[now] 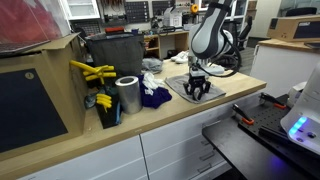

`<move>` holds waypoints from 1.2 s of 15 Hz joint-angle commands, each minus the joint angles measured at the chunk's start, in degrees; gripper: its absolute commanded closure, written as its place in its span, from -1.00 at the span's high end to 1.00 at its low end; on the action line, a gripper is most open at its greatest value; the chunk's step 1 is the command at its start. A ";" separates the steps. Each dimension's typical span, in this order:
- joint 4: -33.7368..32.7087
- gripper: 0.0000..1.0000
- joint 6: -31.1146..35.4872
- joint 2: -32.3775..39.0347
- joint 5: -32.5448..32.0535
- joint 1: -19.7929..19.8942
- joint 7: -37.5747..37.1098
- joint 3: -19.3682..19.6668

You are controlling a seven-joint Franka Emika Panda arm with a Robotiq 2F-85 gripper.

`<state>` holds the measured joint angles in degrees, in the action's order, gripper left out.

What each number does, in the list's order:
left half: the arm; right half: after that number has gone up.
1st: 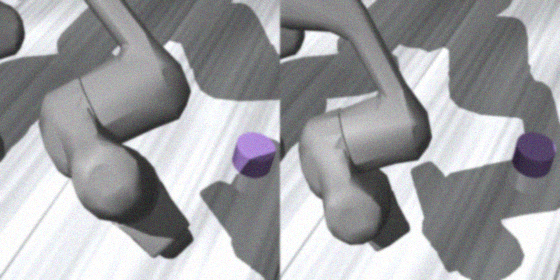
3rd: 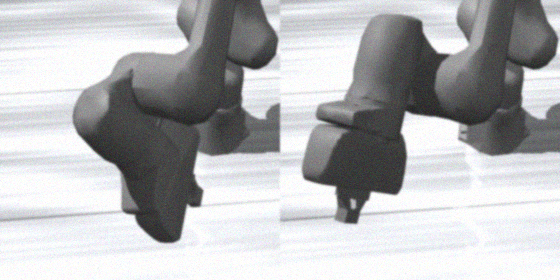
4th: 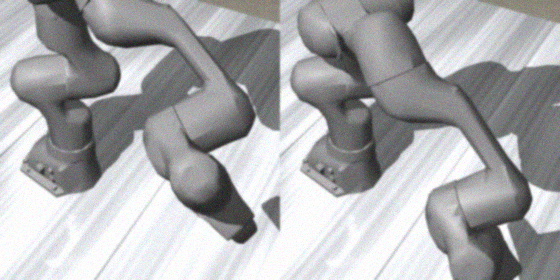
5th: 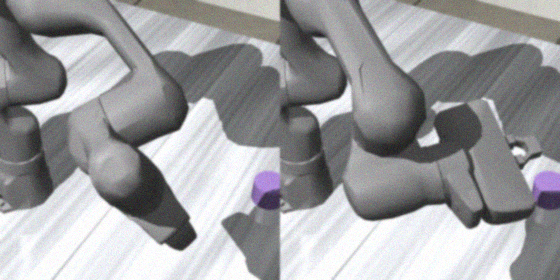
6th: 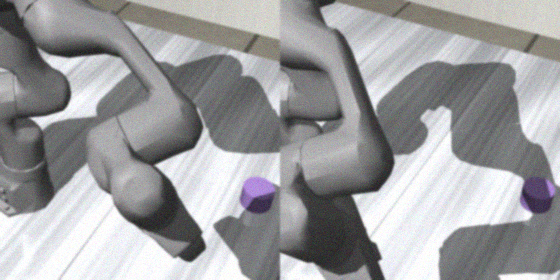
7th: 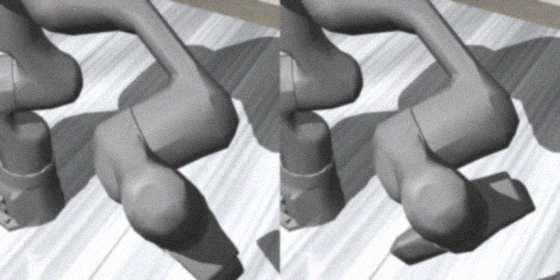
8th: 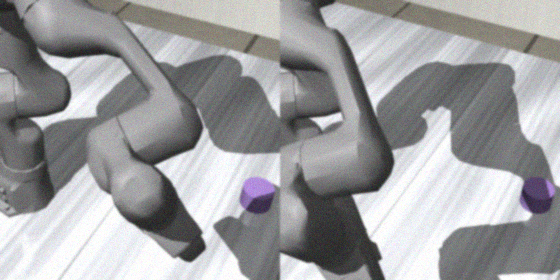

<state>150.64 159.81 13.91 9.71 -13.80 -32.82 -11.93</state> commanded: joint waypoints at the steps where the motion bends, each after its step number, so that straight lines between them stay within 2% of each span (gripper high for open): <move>1: -1.05 0.27 -3.42 -4.36 3.74 1.67 3.81 0.12; 4: -2.13 0.71 -4.94 -8.29 6.32 3.05 6.52 0.48; 6: -2.83 1.00 -5.99 -10.54 4.48 3.47 5.61 2.14; 10: -3.75 1.00 -7.84 -13.18 -5.20 5.37 1.30 6.56; 14: -5.67 1.00 -8.84 -13.11 -17.82 9.23 -5.19 10.63; 18: -8.54 1.00 -10.02 -11.09 -22.38 12.43 -9.39 13.51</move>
<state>145.02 152.90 1.48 -10.34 -2.88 -38.65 0.45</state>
